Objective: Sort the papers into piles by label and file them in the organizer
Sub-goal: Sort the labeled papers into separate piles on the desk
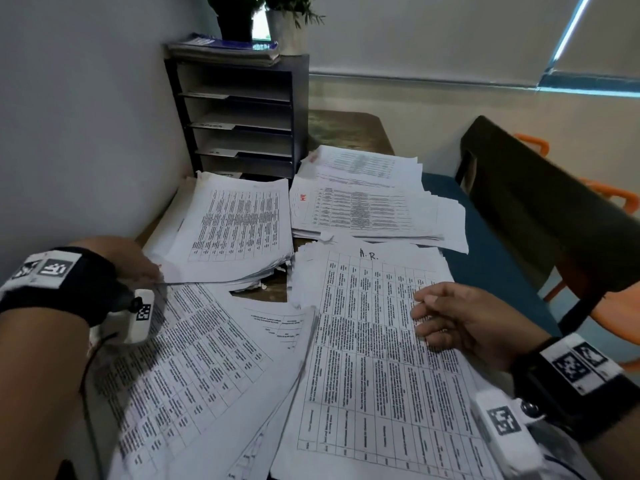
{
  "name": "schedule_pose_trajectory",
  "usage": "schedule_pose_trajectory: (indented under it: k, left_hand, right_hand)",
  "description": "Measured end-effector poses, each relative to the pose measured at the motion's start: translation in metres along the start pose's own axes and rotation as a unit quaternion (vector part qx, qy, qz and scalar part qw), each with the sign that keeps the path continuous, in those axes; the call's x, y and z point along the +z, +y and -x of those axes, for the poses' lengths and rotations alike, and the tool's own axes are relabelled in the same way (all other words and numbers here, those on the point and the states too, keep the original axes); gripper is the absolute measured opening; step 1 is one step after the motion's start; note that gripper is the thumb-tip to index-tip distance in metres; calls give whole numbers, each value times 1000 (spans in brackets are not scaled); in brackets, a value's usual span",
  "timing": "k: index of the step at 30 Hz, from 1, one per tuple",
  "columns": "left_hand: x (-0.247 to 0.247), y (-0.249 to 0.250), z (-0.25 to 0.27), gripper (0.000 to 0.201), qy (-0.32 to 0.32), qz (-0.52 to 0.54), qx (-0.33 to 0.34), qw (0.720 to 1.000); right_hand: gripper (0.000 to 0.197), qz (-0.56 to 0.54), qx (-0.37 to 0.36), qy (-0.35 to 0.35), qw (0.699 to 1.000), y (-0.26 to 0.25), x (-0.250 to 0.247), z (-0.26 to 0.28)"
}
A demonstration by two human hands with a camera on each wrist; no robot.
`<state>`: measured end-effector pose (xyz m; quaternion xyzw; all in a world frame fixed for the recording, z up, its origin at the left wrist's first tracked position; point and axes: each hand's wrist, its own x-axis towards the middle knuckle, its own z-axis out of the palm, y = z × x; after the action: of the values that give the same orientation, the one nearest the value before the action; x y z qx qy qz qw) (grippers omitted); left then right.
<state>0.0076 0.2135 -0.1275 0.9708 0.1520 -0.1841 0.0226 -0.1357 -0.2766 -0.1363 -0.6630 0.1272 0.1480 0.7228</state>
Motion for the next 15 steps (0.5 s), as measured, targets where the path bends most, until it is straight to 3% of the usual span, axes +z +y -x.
schedule_pose_trajectory:
  k: [3, 6, 11, 12, 15]
  left_hand:
    - [1, -14, -4, 40, -8, -10, -36, 999]
    - [1, -22, -1, 45, 1, -73, -21, 997]
    - [-2, -30, 8, 34, 47, -107, -47, 992]
    - [-6, -35, 8, 37, 45, -110, -37, 992]
    - [-16, -51, 19, 42, 31, -129, -28, 991]
  right_hand:
    - [20, -1, -3, 1, 1000, 1, 0, 0]
    - [21, 7, -4, -2, 1000, -1, 0, 3]
    - [29, 17, -10, -7, 1000, 0, -5, 0]
    - [38, 18, -19, -8, 1000, -1, -6, 1]
    - [89, 43, -32, -20, 998, 2, -9, 0]
